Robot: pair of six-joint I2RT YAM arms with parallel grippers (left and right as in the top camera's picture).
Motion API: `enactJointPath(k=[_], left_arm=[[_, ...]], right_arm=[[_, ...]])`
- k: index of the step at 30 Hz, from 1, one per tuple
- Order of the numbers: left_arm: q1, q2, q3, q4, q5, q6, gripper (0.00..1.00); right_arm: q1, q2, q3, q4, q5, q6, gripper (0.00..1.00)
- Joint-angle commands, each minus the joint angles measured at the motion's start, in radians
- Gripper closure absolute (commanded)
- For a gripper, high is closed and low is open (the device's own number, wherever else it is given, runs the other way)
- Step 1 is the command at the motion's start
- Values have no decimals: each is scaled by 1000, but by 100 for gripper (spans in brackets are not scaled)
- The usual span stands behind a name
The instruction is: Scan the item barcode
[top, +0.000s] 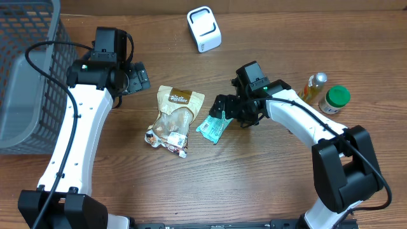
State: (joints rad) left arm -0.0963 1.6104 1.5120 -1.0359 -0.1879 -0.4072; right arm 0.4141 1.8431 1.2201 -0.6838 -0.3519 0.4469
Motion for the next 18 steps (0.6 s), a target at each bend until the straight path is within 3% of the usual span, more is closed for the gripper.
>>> enactJointPath(k=[1,18], left_arm=[[-3,-1,10,0,-3,26,1],[-3,-1,10,0,-3,26,0]], right_arm=[[6,-2,-10,15,-50,2,0],[6,-2,-10,5,-50,2,0]])
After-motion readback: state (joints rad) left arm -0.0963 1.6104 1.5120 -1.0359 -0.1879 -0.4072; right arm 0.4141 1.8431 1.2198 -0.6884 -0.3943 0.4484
